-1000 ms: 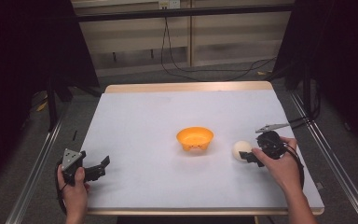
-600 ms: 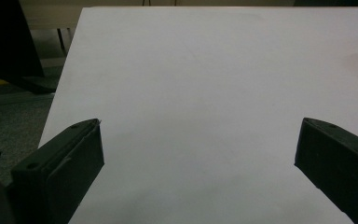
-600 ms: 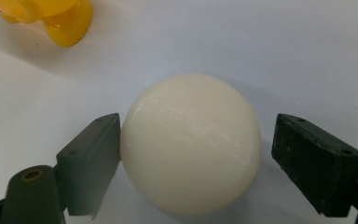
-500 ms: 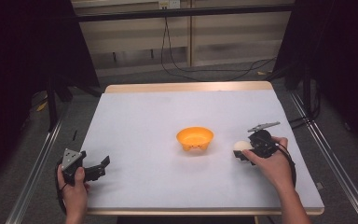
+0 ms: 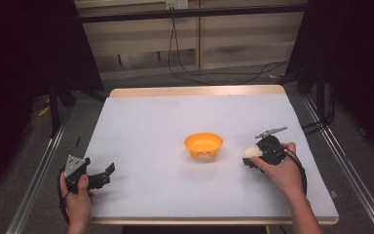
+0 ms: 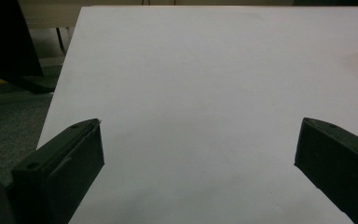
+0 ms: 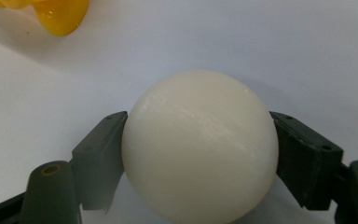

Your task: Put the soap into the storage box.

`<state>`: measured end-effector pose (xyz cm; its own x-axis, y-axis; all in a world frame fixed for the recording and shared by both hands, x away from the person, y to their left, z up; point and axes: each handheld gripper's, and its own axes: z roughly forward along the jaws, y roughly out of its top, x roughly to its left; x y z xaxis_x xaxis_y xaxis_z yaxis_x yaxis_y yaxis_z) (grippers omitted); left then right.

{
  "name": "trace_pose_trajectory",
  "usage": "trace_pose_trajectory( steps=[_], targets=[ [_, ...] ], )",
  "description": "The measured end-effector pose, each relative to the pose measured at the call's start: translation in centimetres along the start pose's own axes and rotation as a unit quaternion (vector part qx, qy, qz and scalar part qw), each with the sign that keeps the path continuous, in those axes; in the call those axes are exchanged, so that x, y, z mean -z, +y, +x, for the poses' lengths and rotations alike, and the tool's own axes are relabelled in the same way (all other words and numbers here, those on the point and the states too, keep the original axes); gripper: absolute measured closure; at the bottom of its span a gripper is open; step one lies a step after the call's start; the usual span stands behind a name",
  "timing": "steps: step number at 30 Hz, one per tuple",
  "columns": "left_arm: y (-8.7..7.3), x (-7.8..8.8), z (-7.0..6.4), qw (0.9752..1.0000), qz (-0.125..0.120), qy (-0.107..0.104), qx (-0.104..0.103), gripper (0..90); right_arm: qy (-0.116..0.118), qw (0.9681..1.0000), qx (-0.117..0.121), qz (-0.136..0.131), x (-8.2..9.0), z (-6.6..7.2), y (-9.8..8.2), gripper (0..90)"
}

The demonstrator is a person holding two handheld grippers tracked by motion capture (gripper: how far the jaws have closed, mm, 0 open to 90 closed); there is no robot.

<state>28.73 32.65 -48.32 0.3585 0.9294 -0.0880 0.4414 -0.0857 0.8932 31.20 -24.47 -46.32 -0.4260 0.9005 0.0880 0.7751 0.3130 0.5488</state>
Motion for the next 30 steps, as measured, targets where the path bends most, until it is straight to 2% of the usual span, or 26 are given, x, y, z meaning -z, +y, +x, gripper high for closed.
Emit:
trace_pose_trajectory(
  steps=[3, 12, 16, 19, 23, 30],
  targets=[
    [0.0, 0.0, 0.0, 1.0000, 0.000, 0.000, 0.000, 1.1, -0.002, 0.9998, 0.013, 0.016, 0.0, 0.1, 0.4, 23.8],
    [0.0, 0.0, 0.0, 1.0000, 0.001, 0.000, -0.003, 1.1, -0.008, 0.9990, 0.033, 0.030, 0.5, -0.2, 0.6, 23.9],
    [0.0, 0.0, 0.0, 1.0000, 0.002, -0.001, -0.004, 1.1, -0.003, 0.9991, 0.031, 0.028, 0.8, -0.4, 0.6, 24.0],
    [0.0, 0.0, 0.0, 1.0000, 0.002, 0.000, -0.003, 1.1, 0.001, 0.9986, 0.042, 0.032, 1.1, -0.6, 0.8, 23.9],
    [0.0, 0.0, 0.0, 1.0000, 0.002, -0.001, -0.004, 1.1, 0.005, 0.9988, 0.039, 0.028, 1.4, -0.6, 1.2, 23.9],
    [0.0, 0.0, 0.0, 1.0000, 0.003, -0.002, -0.004, 1.1, 0.007, 0.9982, 0.054, 0.027, 2.1, -0.5, 2.2, 24.0]
  ],
)
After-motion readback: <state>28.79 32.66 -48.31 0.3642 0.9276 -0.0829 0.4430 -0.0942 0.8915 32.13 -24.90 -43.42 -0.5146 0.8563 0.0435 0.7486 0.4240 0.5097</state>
